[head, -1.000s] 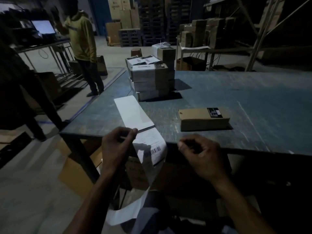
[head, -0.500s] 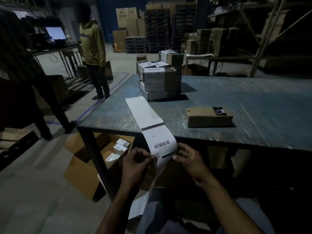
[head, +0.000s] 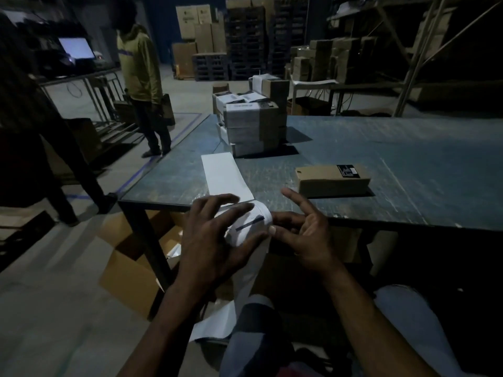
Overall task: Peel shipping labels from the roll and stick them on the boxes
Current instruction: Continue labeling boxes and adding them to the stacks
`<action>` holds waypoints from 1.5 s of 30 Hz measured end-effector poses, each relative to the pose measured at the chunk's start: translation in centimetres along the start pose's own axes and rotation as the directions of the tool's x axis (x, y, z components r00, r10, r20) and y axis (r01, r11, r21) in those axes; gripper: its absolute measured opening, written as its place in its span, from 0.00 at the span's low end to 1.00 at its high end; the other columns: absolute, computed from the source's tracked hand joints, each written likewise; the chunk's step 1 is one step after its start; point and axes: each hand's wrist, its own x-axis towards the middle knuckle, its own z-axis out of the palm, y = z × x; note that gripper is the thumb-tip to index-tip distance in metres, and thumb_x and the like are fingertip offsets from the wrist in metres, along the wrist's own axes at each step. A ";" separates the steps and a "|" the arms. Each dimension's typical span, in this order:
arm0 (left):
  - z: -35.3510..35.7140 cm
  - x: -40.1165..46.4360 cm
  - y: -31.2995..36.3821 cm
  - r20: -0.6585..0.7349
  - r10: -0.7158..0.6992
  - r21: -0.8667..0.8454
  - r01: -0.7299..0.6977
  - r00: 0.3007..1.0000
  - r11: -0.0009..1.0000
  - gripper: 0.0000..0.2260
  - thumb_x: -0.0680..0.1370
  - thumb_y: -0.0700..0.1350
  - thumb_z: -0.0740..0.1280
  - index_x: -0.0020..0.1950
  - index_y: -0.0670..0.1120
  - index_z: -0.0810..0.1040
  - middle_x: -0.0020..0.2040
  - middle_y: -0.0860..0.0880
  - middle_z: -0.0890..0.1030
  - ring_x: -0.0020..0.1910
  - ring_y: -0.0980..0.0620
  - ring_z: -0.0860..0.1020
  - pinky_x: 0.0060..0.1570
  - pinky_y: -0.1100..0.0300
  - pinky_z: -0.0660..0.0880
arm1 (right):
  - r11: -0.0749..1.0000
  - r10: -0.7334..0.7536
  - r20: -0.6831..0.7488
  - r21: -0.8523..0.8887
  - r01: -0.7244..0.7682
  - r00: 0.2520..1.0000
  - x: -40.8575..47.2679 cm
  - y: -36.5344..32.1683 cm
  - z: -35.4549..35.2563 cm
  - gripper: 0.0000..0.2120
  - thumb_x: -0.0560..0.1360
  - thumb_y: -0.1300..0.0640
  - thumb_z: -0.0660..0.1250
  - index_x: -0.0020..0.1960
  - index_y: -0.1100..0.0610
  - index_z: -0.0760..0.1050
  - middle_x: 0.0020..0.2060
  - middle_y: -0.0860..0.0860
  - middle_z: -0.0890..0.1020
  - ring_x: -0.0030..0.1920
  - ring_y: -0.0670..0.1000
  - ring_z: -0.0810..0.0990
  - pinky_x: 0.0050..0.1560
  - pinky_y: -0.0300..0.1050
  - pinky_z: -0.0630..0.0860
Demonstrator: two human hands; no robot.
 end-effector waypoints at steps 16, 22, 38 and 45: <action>0.2 2.3 -1.9 0.185 0.118 -0.046 -0.111 0.976 0.993 0.07 0.76 0.50 0.73 0.51 0.52 0.89 0.48 0.54 0.87 0.42 0.50 0.83 0.41 0.53 0.78 | 0.999 -0.032 -0.028 -0.018 0.031 0.999 1.7 0.5 2.2 0.41 0.73 0.72 0.76 0.79 0.50 0.64 0.46 0.57 0.88 0.50 0.51 0.88 0.53 0.42 0.84; 0.7 2.5 -1.8 0.182 0.068 0.002 -0.070 0.981 0.998 0.09 0.77 0.52 0.69 0.49 0.52 0.89 0.46 0.55 0.87 0.41 0.52 0.82 0.38 0.54 0.76 | 0.988 -0.079 -0.010 -0.135 0.076 0.997 2.3 1.0 2.1 0.41 0.73 0.70 0.76 0.77 0.46 0.63 0.45 0.52 0.88 0.50 0.48 0.88 0.52 0.41 0.83; 0.1 10.5 -10.0 0.158 -0.721 -0.444 0.700 0.675 0.559 0.12 0.82 0.43 0.69 0.38 0.48 0.81 0.31 0.49 0.79 0.30 0.53 0.76 0.33 0.62 0.70 | 0.750 0.099 0.023 -0.658 -0.060 0.995 3.7 2.1 0.2 0.29 0.70 0.63 0.75 0.68 0.43 0.76 0.41 0.44 0.85 0.40 0.40 0.84 0.44 0.38 0.82; 0.5 15.2 -14.0 0.149 -0.751 -0.396 0.735 0.643 0.550 0.11 0.79 0.46 0.71 0.38 0.46 0.82 0.36 0.41 0.83 0.39 0.40 0.83 0.42 0.47 0.82 | 0.581 0.118 -0.024 -0.809 -0.089 0.993 4.6 1.3 0.4 0.22 0.68 0.61 0.71 0.61 0.47 0.81 0.38 0.44 0.85 0.41 0.45 0.83 0.42 0.36 0.78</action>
